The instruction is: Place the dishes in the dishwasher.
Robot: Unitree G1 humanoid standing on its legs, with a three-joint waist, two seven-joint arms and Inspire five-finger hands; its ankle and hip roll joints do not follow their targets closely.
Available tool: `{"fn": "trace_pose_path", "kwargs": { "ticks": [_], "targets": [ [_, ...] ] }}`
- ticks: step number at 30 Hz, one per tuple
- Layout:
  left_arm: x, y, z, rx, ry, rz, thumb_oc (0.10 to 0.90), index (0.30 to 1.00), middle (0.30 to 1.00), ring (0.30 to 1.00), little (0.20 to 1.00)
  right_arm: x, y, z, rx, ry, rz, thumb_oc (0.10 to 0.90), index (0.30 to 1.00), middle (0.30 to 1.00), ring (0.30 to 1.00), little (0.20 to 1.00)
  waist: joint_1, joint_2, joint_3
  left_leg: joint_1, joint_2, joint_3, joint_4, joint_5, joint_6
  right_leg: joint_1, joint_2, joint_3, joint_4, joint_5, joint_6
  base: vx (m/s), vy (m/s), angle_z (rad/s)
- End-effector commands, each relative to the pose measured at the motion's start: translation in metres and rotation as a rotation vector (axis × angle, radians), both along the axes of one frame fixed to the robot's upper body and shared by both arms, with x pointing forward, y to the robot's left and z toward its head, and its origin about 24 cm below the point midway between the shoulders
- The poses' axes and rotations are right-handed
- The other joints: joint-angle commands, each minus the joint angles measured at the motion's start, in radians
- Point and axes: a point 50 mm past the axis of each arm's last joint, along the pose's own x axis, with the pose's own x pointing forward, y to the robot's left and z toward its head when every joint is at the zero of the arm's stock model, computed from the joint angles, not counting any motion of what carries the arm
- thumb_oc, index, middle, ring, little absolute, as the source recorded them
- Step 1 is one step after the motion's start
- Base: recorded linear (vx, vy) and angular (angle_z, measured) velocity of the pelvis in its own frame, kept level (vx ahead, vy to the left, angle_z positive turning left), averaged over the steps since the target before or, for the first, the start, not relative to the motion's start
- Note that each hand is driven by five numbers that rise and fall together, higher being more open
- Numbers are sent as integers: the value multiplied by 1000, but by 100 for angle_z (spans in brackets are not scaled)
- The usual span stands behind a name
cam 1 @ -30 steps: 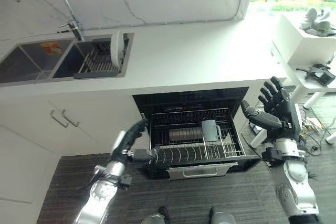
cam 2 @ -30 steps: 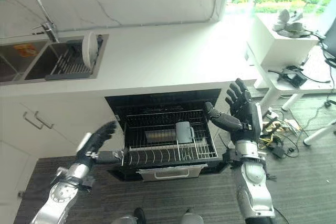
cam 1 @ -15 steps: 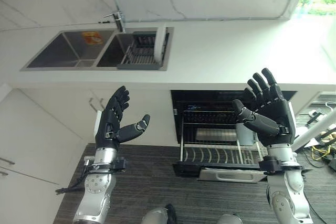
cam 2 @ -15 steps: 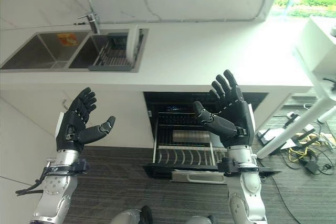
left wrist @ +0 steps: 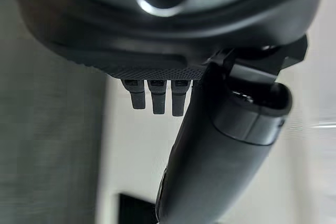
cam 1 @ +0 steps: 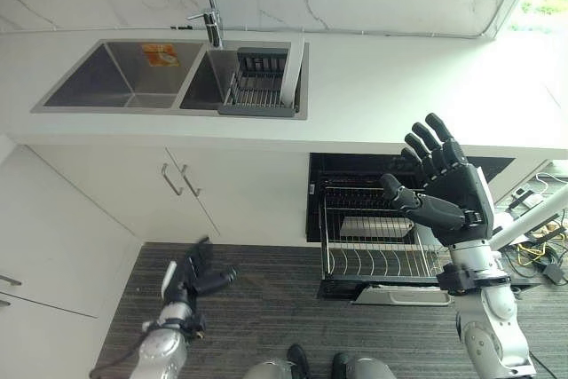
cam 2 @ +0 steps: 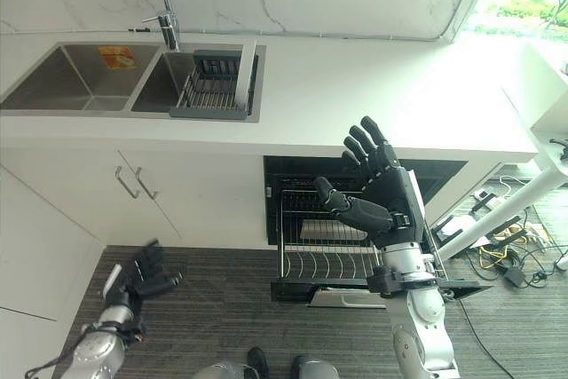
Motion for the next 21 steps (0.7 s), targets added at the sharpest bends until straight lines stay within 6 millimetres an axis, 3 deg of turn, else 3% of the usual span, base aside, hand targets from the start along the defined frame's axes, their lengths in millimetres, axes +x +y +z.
{"fn": "trace_pose_path", "kwargs": {
  "ticks": [1,3,4,5,7,9,10,13,16,19,21],
  "targets": [
    [0,-17,-8,-67,55,-78,800,900,900,900,900,6,-11,46,38,-252,-14,800,900,900,900,900,7,-5,-52,56,-4,-157,63,-109,-83,48,34,-15,-88,30,35,161,-117,-5],
    [-45,-29,-45,-126,310,-15,800,900,900,900,900,8,-10,54,15,-265,0,800,900,900,900,900,9,-34,-36,77,-12,-114,63,-77,-100,55,2,-7,-88,28,20,181,-87,-2],
    [-57,-32,-53,-158,383,12,800,900,900,900,900,8,-9,55,11,-262,-3,800,900,900,900,900,13,-42,-28,76,-12,-113,63,-38,-110,61,-5,-5,-88,27,16,160,-20,5],
    [-83,-38,-65,-209,523,67,800,900,900,900,900,10,-9,57,19,-257,-7,800,900,900,900,900,21,-52,-15,59,-4,-117,64,20,-123,69,-9,0,-88,30,11,155,22,2],
    [-109,-45,-74,-266,634,169,800,900,900,900,900,12,-6,61,19,-259,-1,800,900,900,900,900,24,-50,-3,30,21,-128,63,38,-129,74,1,15,-88,25,8,142,67,-21],
    [-119,-46,-76,-311,666,240,800,900,900,900,900,13,-2,62,-9,-259,4,800,900,900,900,900,25,-43,0,9,38,-142,63,40,-135,77,10,25,-88,17,8,183,142,-29],
    [-127,-46,-78,-355,686,307,800,900,900,900,900,14,3,65,-34,-249,12,800,900,900,900,900,30,-31,2,-38,71,-169,63,40,-146,84,26,40,-88,0,9,281,262,-23],
    [-135,-44,-79,-337,703,281,800,900,900,900,900,18,5,69,-42,-243,15,800,900,900,900,900,41,-9,0,-129,135,-245,63,61,-172,106,41,68,-88,-32,10,278,285,-20],
    [-136,-45,-80,-299,716,224,800,900,900,900,900,18,6,72,-45,-251,21,800,900,900,900,900,42,13,2,-187,181,-251,63,83,-181,145,34,62,-88,-62,9,247,258,-21],
    [-140,-41,-80,-294,737,196,800,900,900,900,900,18,6,74,-57,-259,-5,800,900,900,900,900,35,22,-4,-184,189,-198,63,64,-163,202,7,51,-88,-87,22,350,398,-40],
    [-133,-34,-78,-262,728,184,800,900,900,900,900,16,0,73,-13,-247,-33,800,900,900,900,900,29,12,-14,-135,138,-180,63,11,-128,226,-26,52,-88,-82,48,338,357,-38]
  ]
}}
